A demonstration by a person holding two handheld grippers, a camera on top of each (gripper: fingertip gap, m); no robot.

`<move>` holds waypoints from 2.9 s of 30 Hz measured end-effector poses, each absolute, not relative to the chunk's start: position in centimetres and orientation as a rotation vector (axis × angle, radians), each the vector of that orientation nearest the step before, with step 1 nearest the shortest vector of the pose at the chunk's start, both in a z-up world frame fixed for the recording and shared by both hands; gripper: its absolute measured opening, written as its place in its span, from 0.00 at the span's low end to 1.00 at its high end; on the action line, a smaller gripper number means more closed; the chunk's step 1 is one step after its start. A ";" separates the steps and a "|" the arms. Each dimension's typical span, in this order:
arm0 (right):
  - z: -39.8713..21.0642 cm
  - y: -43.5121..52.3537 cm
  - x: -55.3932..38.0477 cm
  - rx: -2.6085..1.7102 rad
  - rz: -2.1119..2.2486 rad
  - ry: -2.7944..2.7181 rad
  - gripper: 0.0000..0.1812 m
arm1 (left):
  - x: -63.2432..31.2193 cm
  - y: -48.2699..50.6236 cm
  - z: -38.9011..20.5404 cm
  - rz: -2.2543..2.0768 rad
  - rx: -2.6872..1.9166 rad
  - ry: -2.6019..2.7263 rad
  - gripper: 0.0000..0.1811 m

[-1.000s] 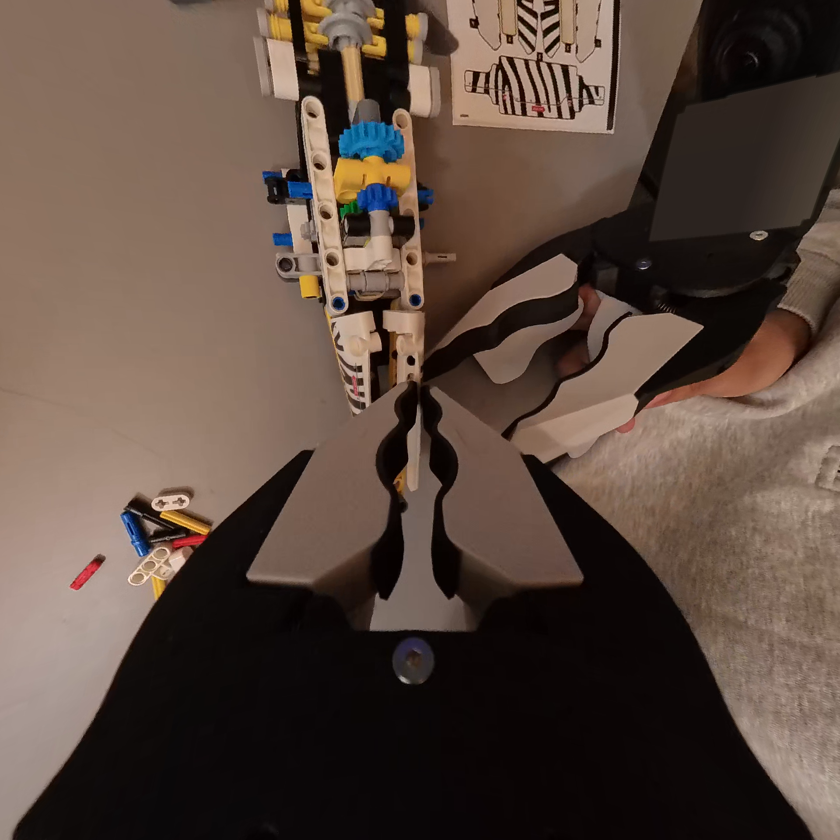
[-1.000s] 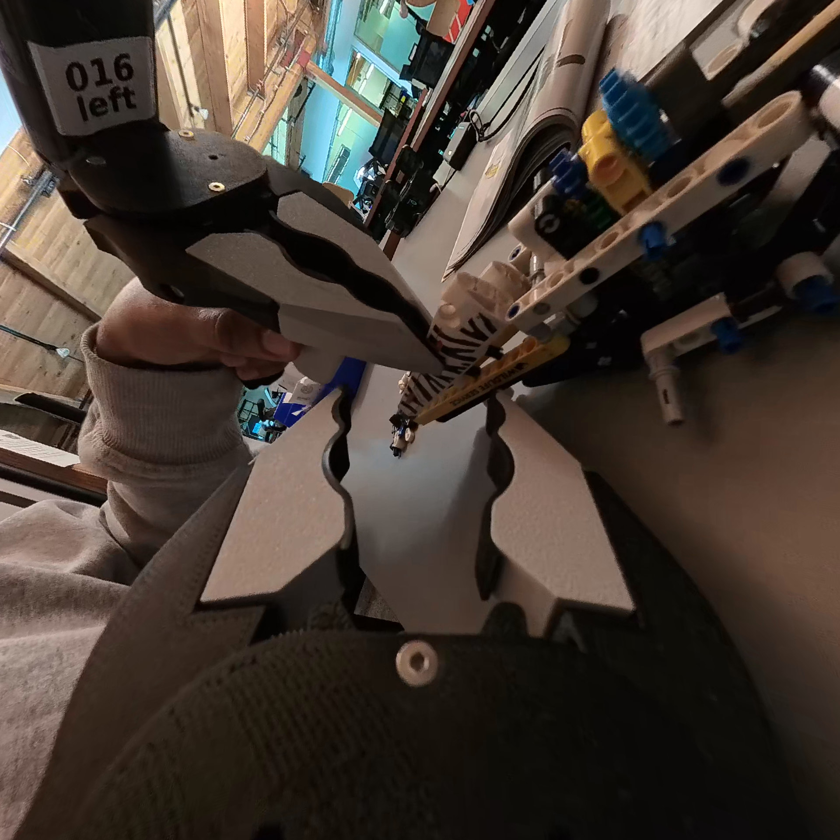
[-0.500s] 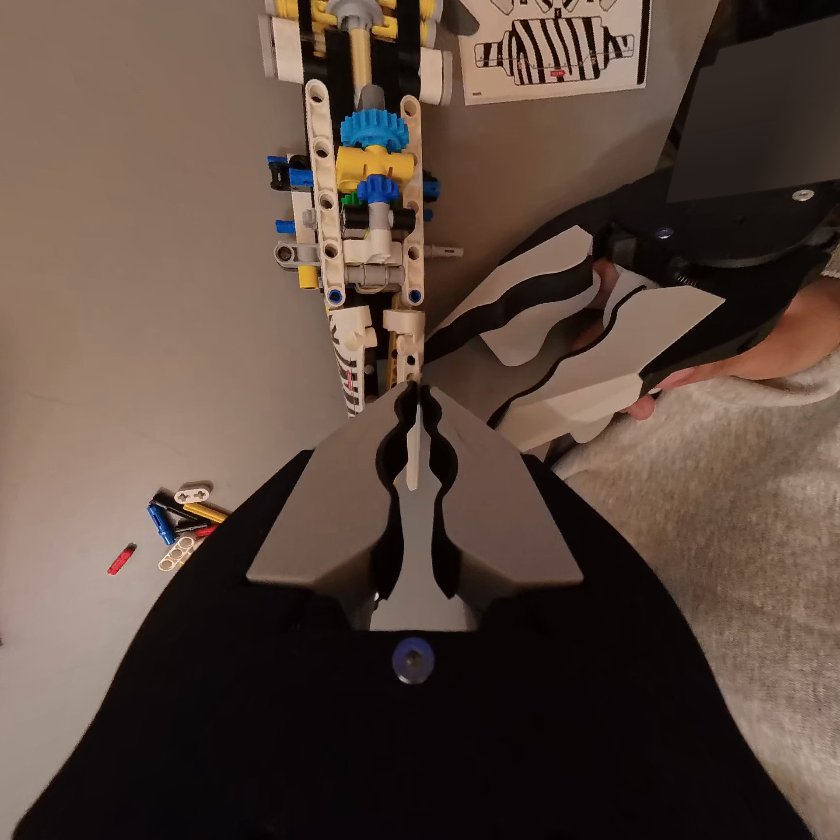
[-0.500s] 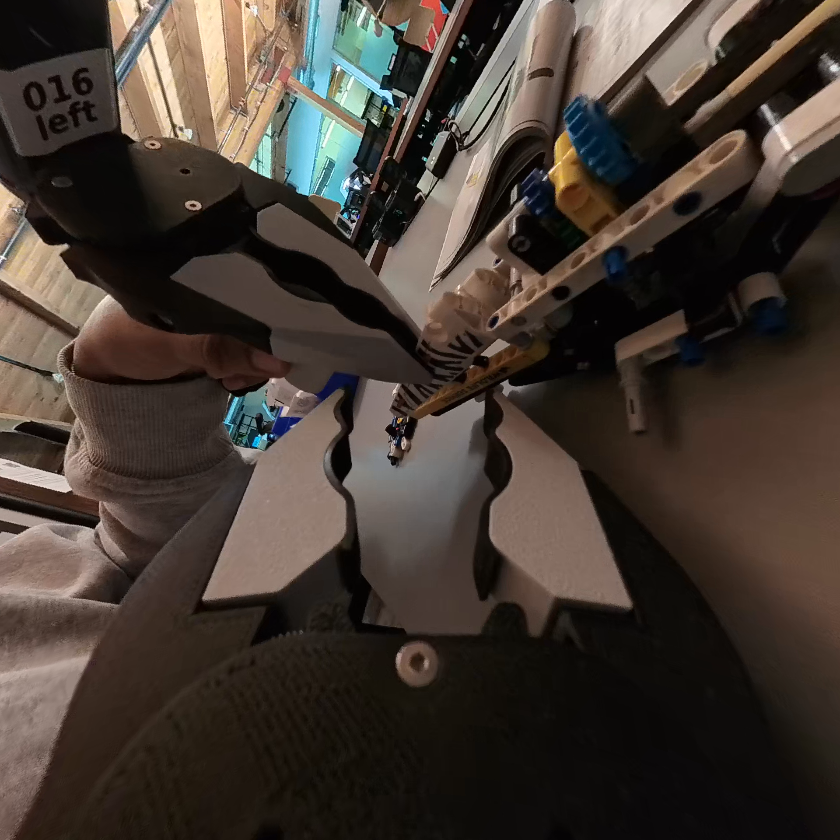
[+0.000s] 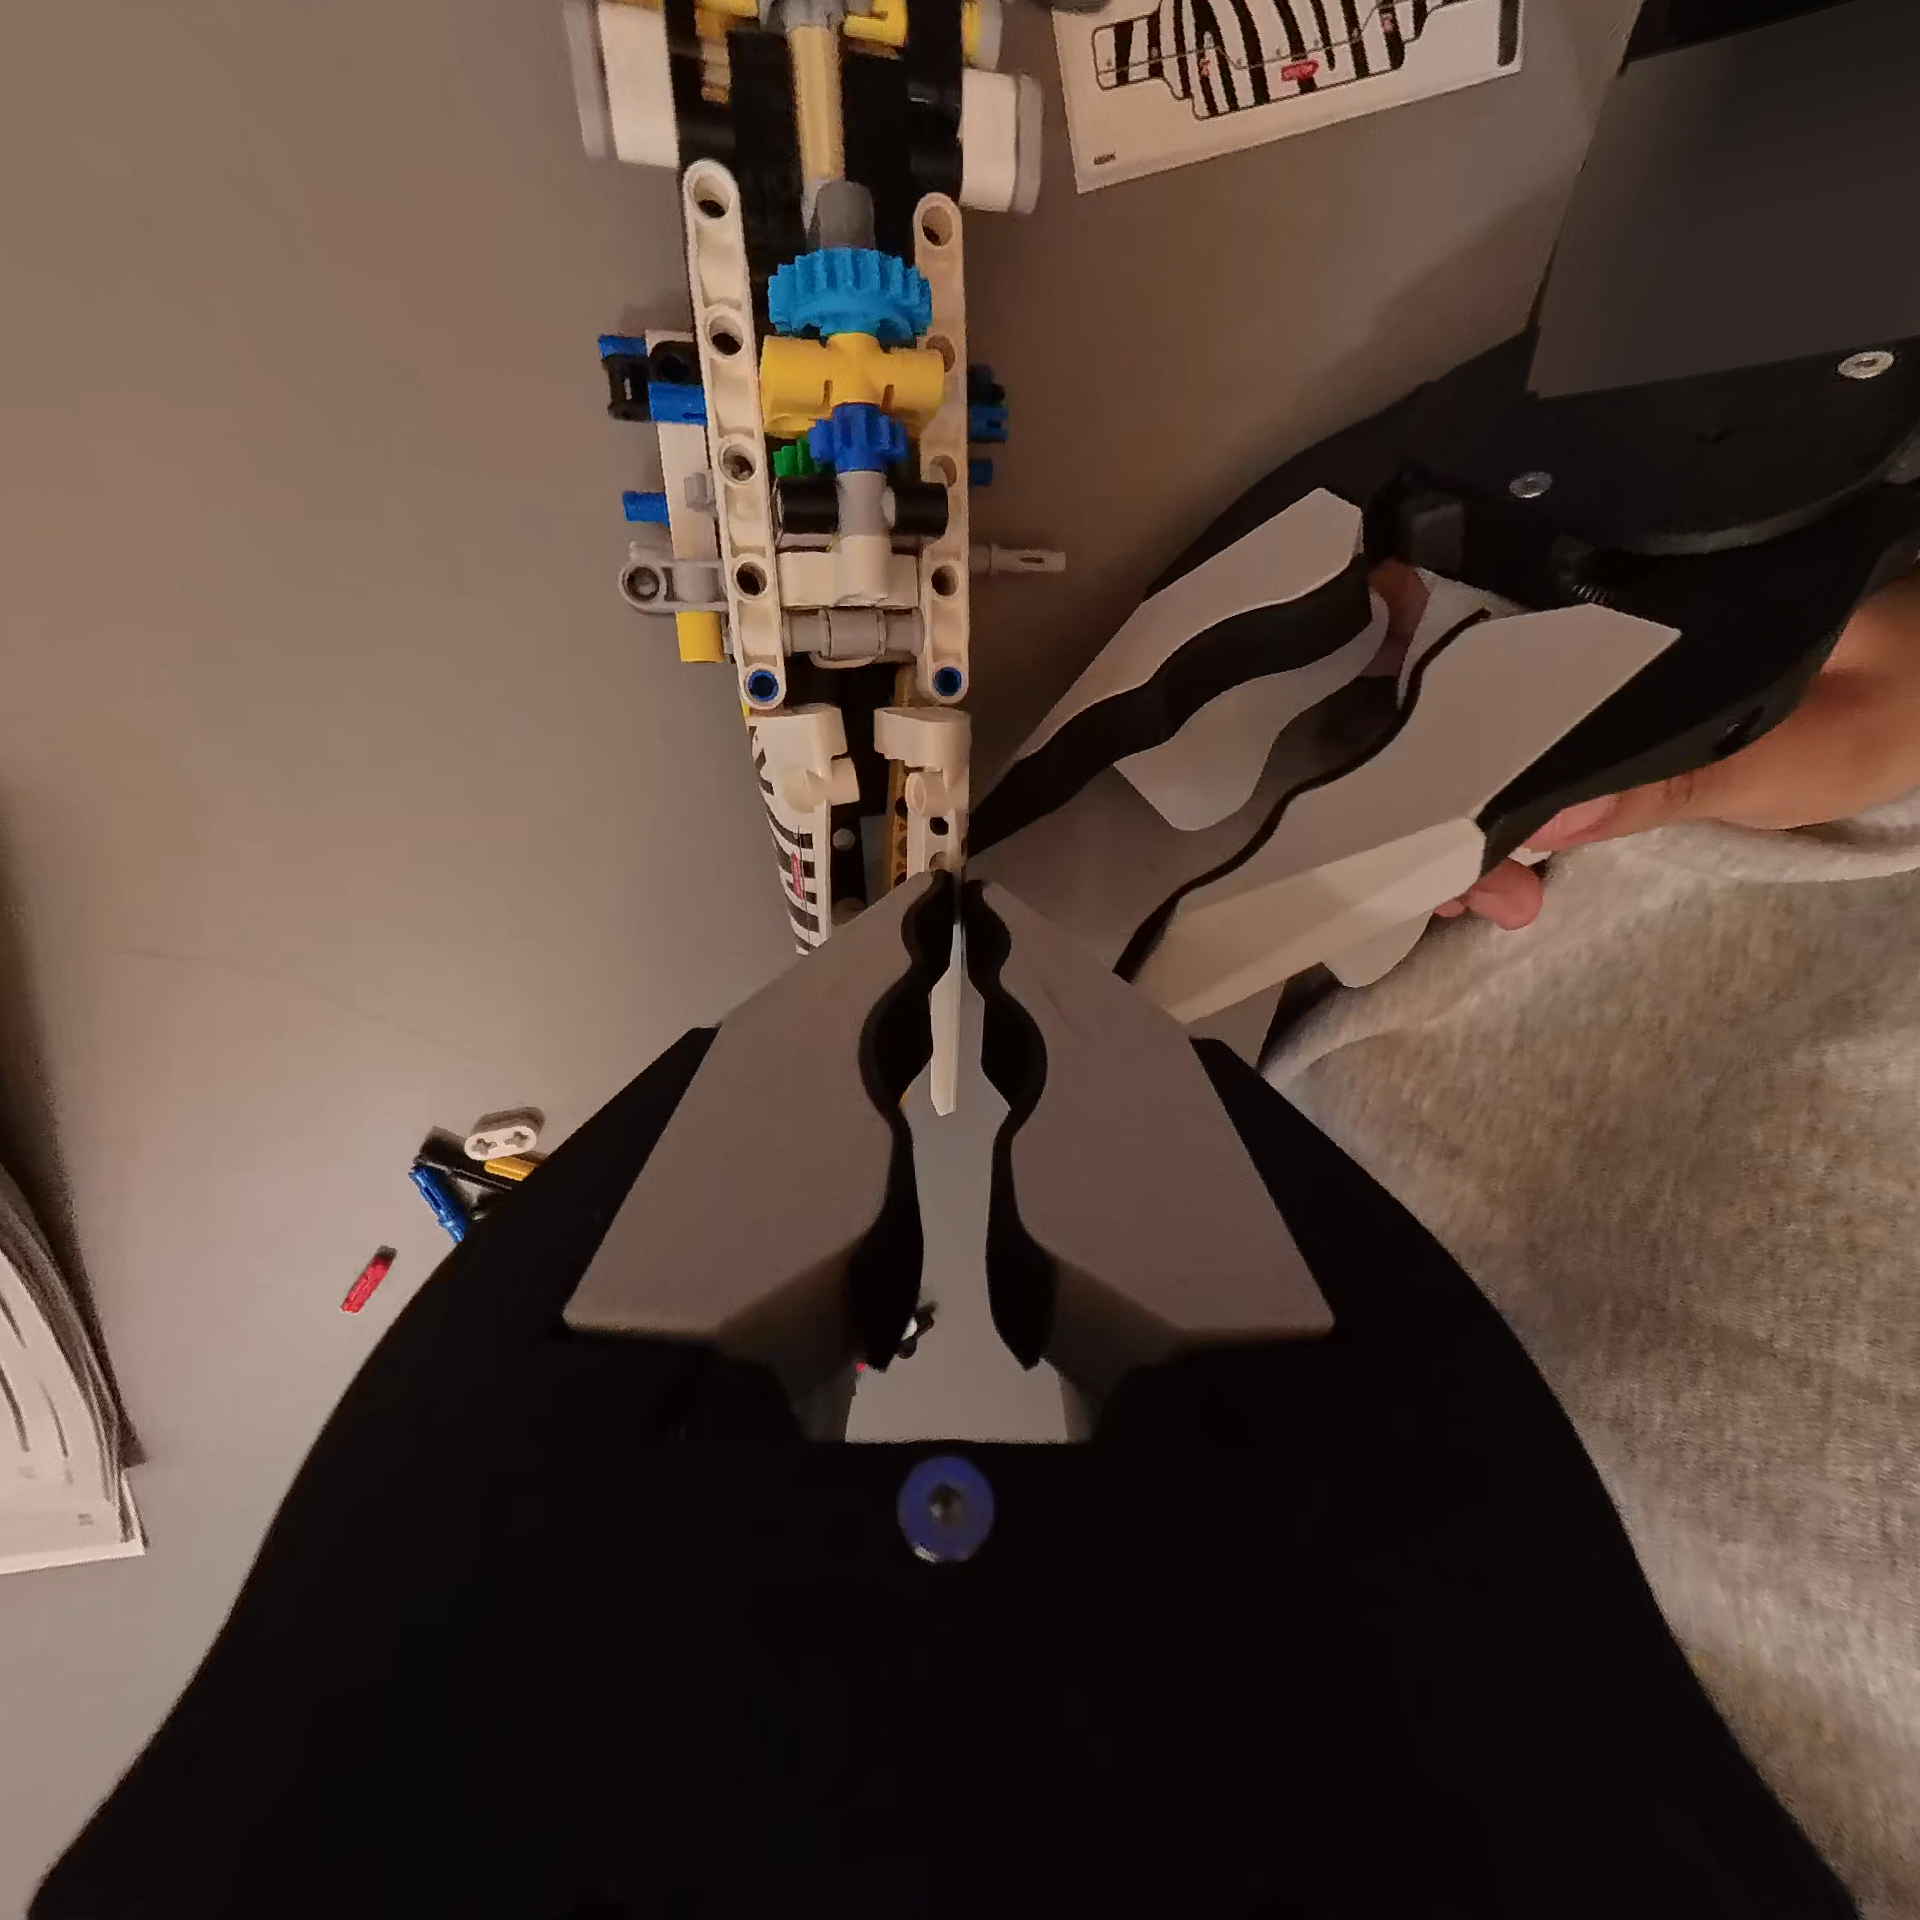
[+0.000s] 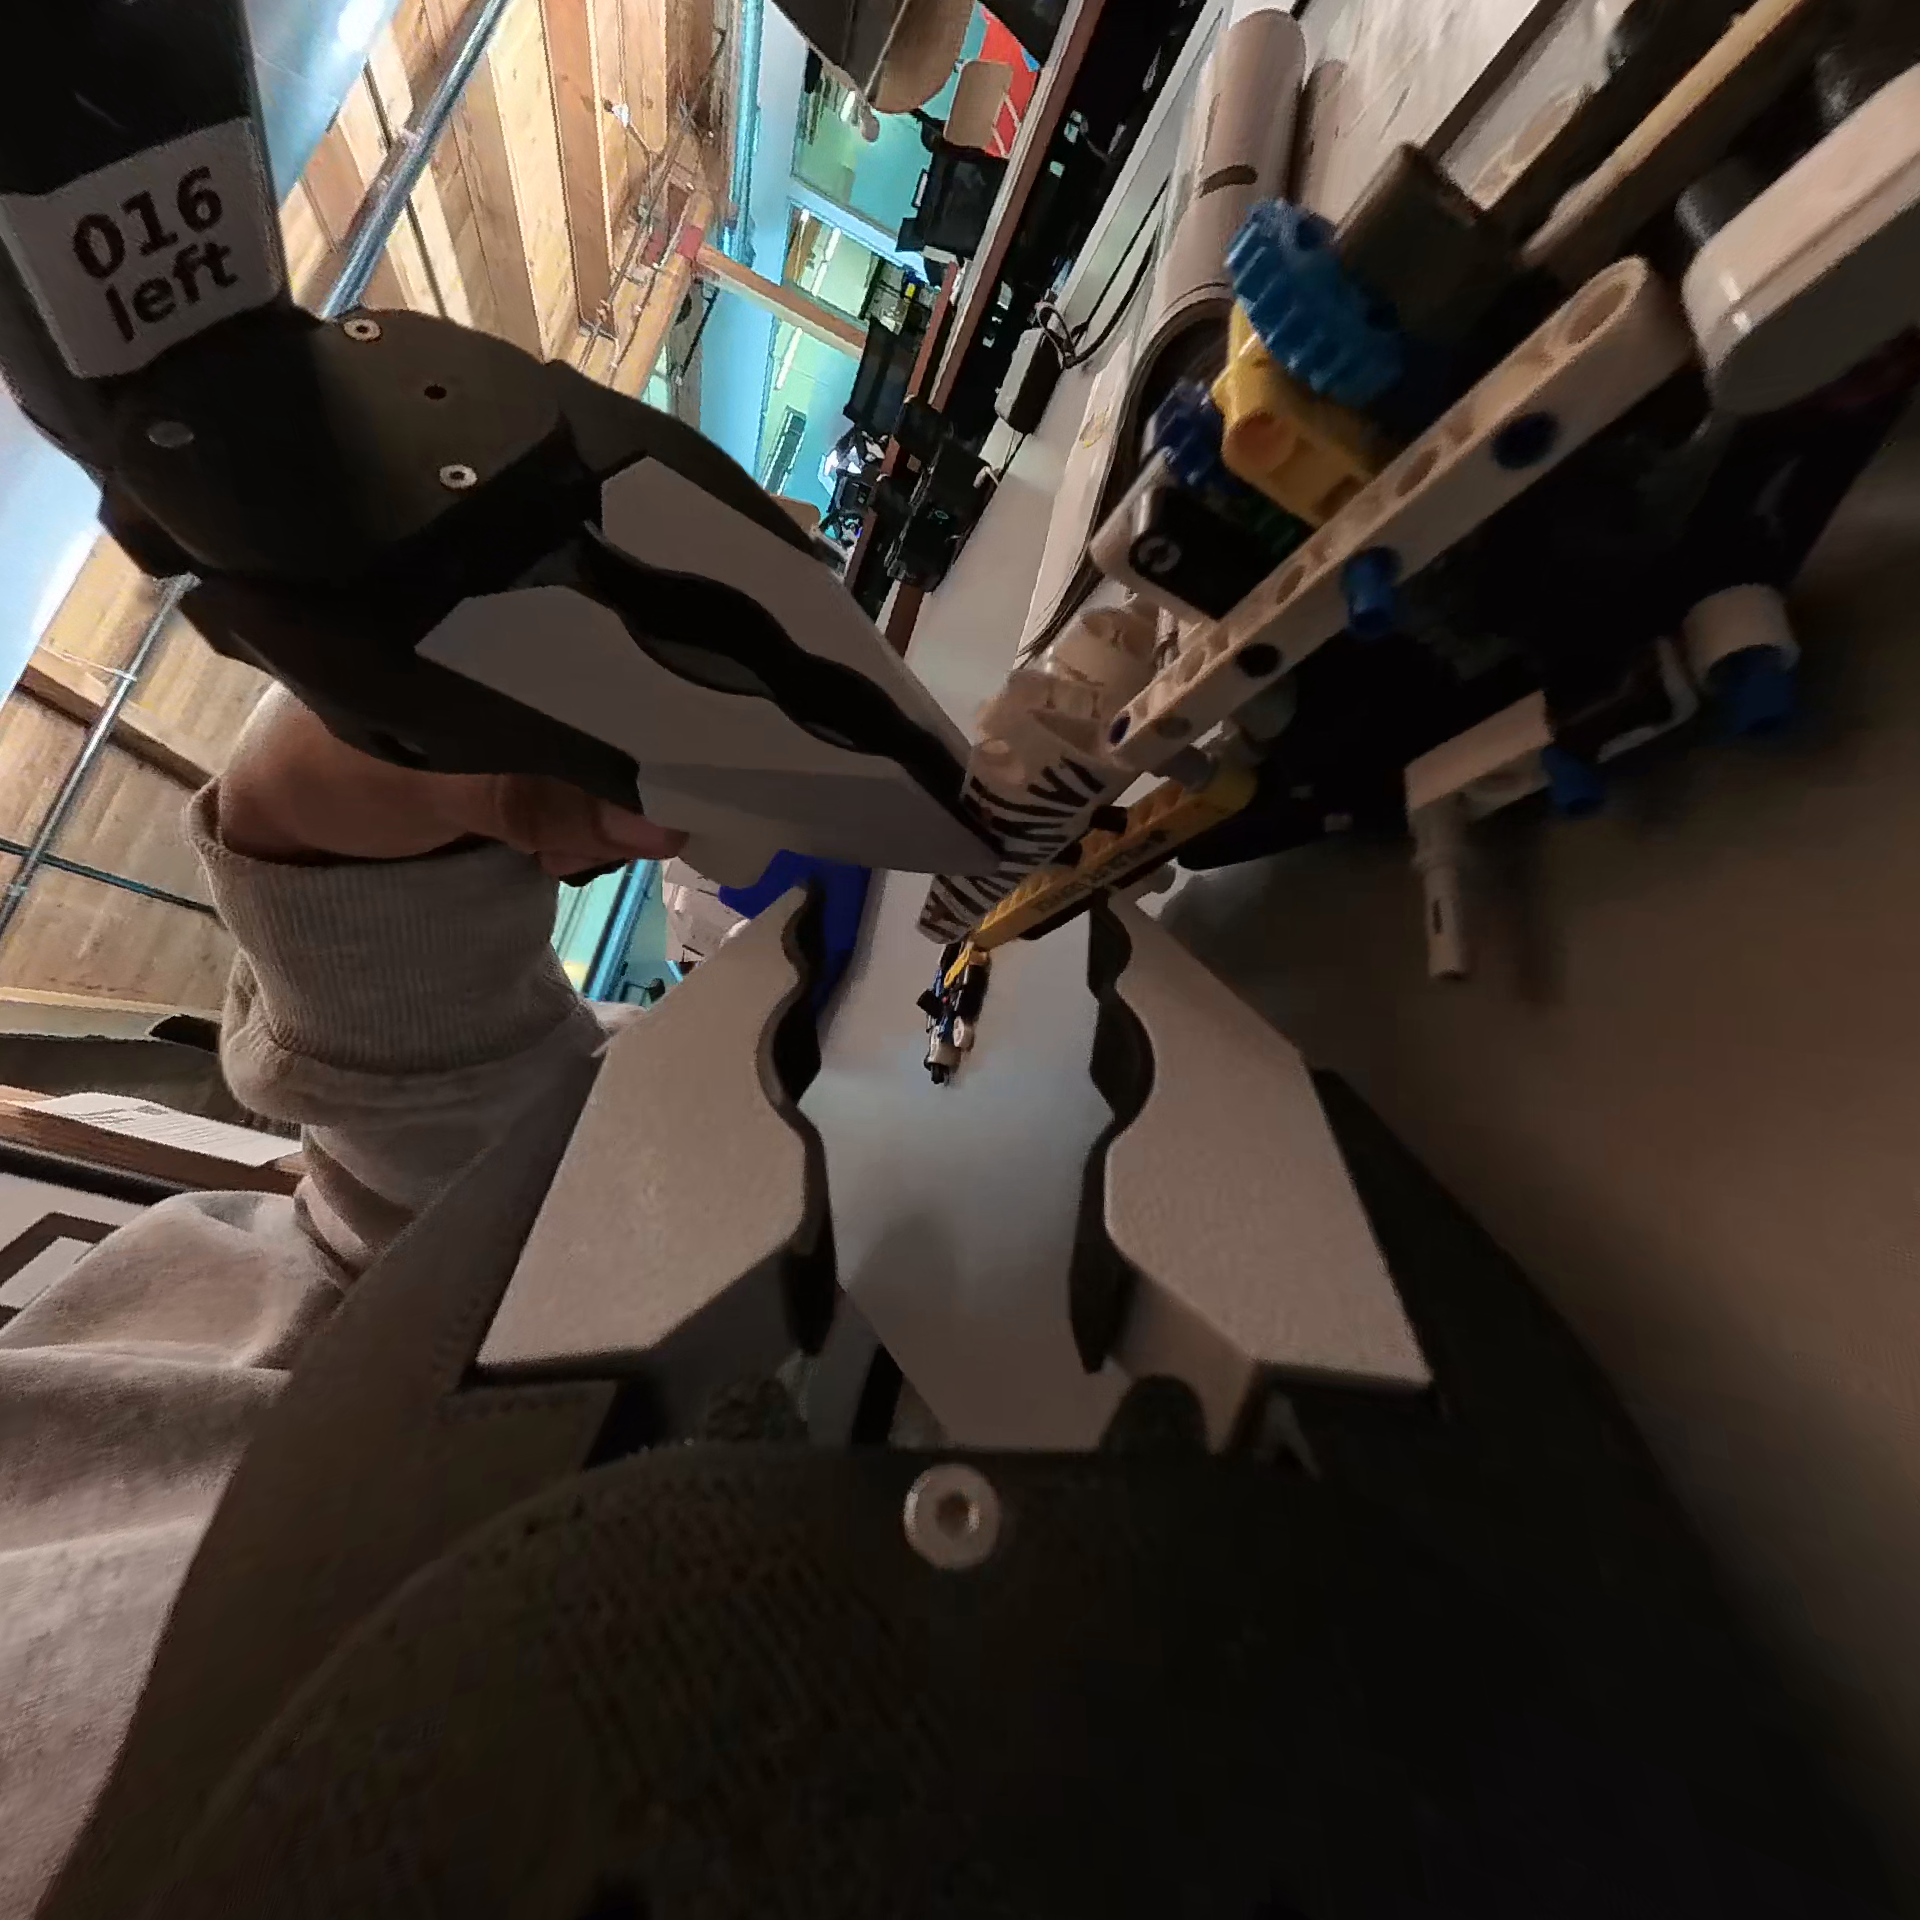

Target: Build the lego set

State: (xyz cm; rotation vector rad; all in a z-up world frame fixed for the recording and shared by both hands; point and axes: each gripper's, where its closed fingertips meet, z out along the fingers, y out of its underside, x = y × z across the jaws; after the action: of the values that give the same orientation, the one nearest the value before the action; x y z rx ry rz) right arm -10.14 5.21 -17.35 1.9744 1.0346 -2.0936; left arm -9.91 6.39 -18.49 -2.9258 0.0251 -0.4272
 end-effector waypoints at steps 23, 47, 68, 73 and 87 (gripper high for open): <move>-16.9 6.1 -9.7 1.987 -2.148 1.118 0.28 | -10.3 6.0 -18.6 -0.400 -3.011 0.187 0.00; -16.9 6.6 -9.4 1.984 -2.171 1.121 0.28 | -11.5 6.3 -18.9 -0.296 -3.109 0.335 0.00; -14.2 6.2 -8.5 1.959 -2.310 1.439 0.29 | -14.2 6.4 -18.3 -0.087 -2.879 0.136 0.03; -12.5 6.5 -8.0 1.930 -2.397 1.743 0.29 | -14.2 6.2 -18.1 -0.079 -2.825 0.118 0.03; -9.3 9.4 -9.3 1.711 -2.213 2.573 0.24 | -14.3 6.3 -18.0 -0.033 -2.718 0.067 0.03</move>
State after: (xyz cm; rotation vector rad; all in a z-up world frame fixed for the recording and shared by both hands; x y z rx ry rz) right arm -9.27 9.39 -9.29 1.7112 2.5727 -2.2134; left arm -14.34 6.34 -18.03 -2.7175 0.0673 -0.0332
